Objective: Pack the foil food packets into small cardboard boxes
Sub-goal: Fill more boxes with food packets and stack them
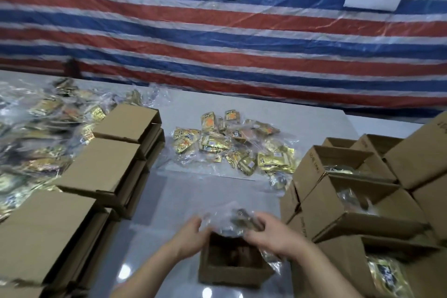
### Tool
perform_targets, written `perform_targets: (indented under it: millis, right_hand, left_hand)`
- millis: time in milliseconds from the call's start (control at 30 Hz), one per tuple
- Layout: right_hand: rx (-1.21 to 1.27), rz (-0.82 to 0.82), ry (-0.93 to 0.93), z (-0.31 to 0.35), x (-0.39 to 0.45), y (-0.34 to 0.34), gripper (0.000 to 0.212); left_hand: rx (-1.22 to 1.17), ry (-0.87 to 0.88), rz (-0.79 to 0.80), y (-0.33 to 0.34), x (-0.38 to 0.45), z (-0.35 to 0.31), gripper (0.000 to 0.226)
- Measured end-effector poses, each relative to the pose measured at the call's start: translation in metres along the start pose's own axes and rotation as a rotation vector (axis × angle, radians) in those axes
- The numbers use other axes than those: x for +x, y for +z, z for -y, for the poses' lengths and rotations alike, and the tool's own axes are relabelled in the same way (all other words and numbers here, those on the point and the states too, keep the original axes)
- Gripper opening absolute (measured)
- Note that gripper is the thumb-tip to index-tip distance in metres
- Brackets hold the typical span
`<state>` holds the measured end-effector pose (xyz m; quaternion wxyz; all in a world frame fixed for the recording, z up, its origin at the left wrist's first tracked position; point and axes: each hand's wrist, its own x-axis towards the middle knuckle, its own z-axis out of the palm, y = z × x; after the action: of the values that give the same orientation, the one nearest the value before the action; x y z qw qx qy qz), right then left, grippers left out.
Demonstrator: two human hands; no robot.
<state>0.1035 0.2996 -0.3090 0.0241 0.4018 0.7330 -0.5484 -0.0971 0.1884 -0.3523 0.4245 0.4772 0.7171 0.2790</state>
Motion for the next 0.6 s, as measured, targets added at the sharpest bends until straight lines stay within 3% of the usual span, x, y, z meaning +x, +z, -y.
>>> perform_targets:
  millis: [33,167,367,500,600]
  right_hand:
    - [-0.097,0.060,-0.008,-0.005,0.004,0.005,0.006]
    - [-0.340,0.275,0.046,-0.018,0.021,0.022,0.011]
    - [-0.497,0.396,0.072,-0.025,0.059,0.041,0.003]
    - [-0.675,0.424,0.167,-0.048,0.078,0.064,0.033]
    - [-0.655,0.382,0.334,-0.066,0.084,0.076,0.042]
  left_hand:
    - [-0.010,0.028,0.030,0.007,-0.002,0.013,0.036]
    - [-0.146,-0.091,-0.007,0.025,-0.003,0.037,0.017]
    - [-0.215,-0.180,-0.055,0.037,0.005,0.049,0.029]
    - [-0.177,-0.168,-0.080,0.046,0.004,0.052,0.030]
    - [-0.117,-0.146,-0.127,0.054,0.002,0.052,0.030]
